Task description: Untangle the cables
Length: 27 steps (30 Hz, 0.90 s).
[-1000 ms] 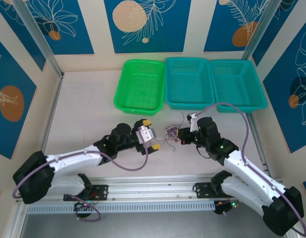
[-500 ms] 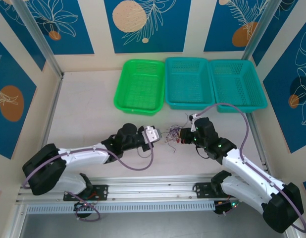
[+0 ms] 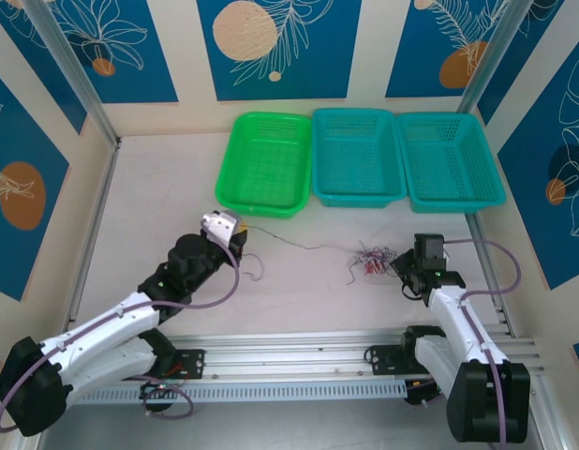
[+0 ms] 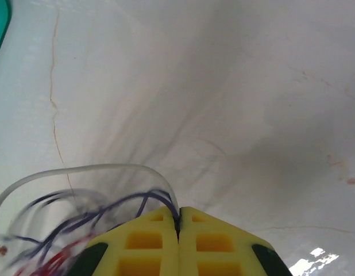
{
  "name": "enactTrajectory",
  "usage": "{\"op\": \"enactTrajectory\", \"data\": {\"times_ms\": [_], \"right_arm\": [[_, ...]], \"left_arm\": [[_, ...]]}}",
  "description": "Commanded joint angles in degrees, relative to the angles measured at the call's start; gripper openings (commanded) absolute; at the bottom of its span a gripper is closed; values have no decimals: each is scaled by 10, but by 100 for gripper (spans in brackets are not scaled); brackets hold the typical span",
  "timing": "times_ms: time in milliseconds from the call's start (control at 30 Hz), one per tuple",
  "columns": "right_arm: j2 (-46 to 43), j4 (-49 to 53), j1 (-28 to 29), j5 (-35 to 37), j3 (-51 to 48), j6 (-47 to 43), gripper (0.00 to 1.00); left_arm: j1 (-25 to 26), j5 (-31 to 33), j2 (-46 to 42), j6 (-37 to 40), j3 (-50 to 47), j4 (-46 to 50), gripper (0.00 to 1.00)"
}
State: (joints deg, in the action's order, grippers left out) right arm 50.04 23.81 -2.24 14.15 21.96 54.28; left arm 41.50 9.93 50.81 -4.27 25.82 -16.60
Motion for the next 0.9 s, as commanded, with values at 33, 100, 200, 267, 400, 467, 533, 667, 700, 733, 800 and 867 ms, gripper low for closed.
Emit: {"op": "enactTrajectory", "data": {"times_ms": [33,100,200,267,400,467,533,667,700,733,800,867], "right_arm": [[-16,-10,7,-55,-10,20,0],[-25,-5,23,-65,-8,15,11],[-54,3,55,-94,12,-21,34],[-75,17,95,-87,33,-46,44],[-77,66,234,36,87,-52,56],[-41,77,314,107,108,-38,57],[18,96,373,177,136,-21,58],[169,121,403,220,201,-15,60],[207,118,403,222,214,-19,60],[238,116,402,226,224,-23,60],[301,122,393,247,245,-13,61],[340,126,376,265,252,-2,63]], "left_arm": [[-4,-10,9,-48,-14,13,0],[-4,-25,24,-50,-12,3,0],[-4,-47,42,-43,-4,-6,0],[-4,-56,48,-37,2,-6,0],[-3,-68,50,-34,6,-10,0],[-3,-70,49,-35,8,-11,0],[-3,-67,49,-36,9,-10,0],[-4,-43,40,-44,10,10,0],[-3,-33,36,-46,13,21,0],[-4,-25,32,-48,15,30,0],[-4,-11,17,-48,18,50,0],[-4,5,0,-48,19,69,0]]}}
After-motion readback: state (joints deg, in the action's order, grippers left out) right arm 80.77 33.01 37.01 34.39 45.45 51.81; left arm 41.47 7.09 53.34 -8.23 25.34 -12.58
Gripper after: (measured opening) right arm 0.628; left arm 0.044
